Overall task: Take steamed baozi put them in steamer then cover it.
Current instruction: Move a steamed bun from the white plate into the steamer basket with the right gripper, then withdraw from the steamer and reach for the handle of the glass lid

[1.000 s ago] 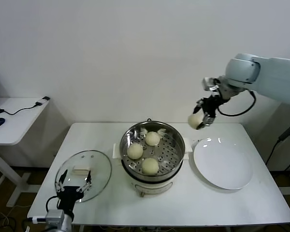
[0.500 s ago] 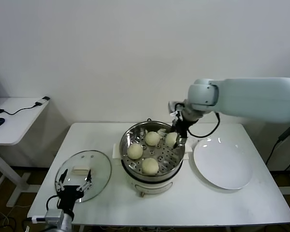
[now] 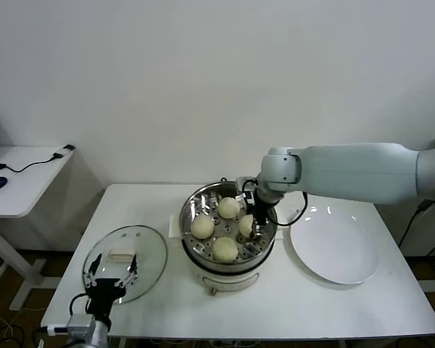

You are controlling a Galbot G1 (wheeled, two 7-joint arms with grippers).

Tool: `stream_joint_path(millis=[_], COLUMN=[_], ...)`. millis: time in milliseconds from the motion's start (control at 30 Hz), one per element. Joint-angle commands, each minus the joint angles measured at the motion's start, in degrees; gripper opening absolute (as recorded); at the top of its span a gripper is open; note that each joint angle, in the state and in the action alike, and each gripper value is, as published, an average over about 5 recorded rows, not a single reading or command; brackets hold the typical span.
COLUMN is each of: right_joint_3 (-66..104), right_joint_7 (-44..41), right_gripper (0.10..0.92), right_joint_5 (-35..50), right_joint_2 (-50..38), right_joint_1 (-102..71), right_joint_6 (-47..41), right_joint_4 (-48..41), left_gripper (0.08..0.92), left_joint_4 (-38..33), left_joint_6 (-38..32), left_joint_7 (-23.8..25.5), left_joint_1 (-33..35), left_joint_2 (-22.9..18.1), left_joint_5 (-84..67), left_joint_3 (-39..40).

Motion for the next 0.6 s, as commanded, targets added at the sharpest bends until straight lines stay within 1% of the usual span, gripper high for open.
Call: stream_joint_path(millis=[33, 100, 267, 467, 600], right_joint_3=[1.0, 1.6, 6.0, 11.8, 18.8], right_joint_7=[1.5, 1.1, 0.3, 0.2, 5.4], right_gripper=[0.707, 0.726, 0.811, 0.822, 0.823], right_joint_5=[-1.6, -1.1, 2.3, 8.1, 11.1], right_joint_2=[0.9, 0.5, -1.9, -8.6, -16.0], right_joint_1=[-2.7, -2.3, 0.6, 6.4, 6.1], right_joint_6=[-0.7, -0.1, 2.0, 4.1, 3.3], right_joint_4=[-0.9, -0.8, -1.0, -0.8, -0.1], left_gripper=[0.823, 0.823, 0.823, 0.823, 0.823], left_joint_4=[-0.3, -0.4, -0.7, -1.0, -1.3], left_joint_6=[0.5, 0.6, 0.5, 1.1, 0.7], left_joint_7=[-0.1, 0.0, -0.1, -0.2, -0.2], left_joint_1=[0.2, 0.2, 0.2, -0.2, -0.5], left_joint_2=[0.0, 0.1, 0.5, 1.1, 1.5], left_joint_5=[-0.5, -0.7, -1.1, -1.8, -1.5], left_joint_3=[0.0, -0.1, -0.1, -0.3, -0.5])
